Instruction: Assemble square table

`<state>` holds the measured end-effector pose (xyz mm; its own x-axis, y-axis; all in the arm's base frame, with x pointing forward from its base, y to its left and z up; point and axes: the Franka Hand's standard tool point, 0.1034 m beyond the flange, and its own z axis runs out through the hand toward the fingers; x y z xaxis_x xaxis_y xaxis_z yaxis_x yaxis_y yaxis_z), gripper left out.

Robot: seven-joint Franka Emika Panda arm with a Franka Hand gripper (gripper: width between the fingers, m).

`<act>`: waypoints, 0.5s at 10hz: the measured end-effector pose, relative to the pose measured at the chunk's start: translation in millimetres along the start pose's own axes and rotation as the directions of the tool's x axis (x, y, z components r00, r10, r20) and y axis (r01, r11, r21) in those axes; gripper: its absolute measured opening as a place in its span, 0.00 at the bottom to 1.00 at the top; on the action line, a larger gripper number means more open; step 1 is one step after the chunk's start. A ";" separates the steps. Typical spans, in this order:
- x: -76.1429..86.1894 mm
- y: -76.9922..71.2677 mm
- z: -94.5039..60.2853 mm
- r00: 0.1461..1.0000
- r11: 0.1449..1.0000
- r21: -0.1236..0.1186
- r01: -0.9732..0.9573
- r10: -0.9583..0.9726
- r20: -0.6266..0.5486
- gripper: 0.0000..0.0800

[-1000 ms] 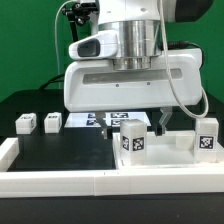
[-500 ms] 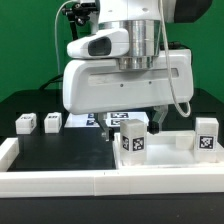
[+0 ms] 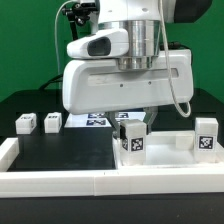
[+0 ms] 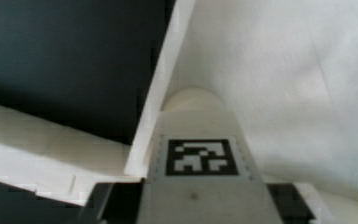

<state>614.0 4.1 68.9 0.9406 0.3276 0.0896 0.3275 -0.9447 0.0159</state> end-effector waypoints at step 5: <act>0.5 -1.3 0.1 0.965 0.965 0.001 -0.261 0.261 -0.005 0.36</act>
Offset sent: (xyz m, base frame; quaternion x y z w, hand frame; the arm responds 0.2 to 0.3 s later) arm 0.0000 0.0000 0.0000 0.0000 0.0000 0.1296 0.9916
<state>614.1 5.5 68.8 0.9930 0.0694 0.0959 0.0706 -0.9975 -0.0088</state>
